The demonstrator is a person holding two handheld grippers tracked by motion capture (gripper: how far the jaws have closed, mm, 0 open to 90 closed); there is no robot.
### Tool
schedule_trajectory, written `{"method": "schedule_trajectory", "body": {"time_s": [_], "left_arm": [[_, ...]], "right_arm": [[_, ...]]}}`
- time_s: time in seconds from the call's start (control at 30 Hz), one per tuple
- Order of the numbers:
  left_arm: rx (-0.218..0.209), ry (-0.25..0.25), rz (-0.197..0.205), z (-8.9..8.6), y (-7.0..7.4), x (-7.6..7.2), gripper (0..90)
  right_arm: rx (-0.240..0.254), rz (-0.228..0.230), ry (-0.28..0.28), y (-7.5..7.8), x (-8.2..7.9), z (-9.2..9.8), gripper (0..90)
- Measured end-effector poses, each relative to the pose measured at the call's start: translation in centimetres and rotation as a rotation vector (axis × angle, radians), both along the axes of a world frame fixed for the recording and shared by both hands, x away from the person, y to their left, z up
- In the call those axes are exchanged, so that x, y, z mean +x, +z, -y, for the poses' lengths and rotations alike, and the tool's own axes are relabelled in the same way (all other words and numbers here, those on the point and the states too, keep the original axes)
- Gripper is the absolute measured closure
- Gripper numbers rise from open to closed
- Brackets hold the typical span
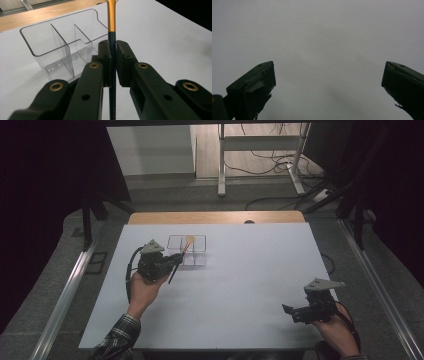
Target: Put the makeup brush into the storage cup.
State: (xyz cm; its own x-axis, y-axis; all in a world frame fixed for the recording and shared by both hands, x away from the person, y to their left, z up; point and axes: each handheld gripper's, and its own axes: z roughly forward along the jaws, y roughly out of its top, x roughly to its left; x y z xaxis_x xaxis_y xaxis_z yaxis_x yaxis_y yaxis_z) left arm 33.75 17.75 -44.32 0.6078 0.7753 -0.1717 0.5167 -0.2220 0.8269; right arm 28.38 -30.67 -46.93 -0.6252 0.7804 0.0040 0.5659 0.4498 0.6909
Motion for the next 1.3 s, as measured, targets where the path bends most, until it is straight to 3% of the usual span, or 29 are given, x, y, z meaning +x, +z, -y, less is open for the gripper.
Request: {"method": "schedule_trajectory", "body": {"time_s": [0.43, 0.87, 1.3], "left_arm": [[-0.033, 0.024, 0.028, 0.2, 0.6, 1.3, 83.0], [-0.043, 0.033, 0.049, 1.2, 0.9, 2.9, 83.0], [-0.049, 0.053, 0.058, 1.2, 1.0, 4.2, 83.0]], "right_arm": [[0.002, 0.003, -0.004, 0.0, 0.0, 0.0, 0.0], [0.000, 0.008, -0.010, 0.0, 0.0, 0.0, 0.0], [0.003, 0.010, -0.025, -0.1, 0.0, 0.0, 0.0]]}}
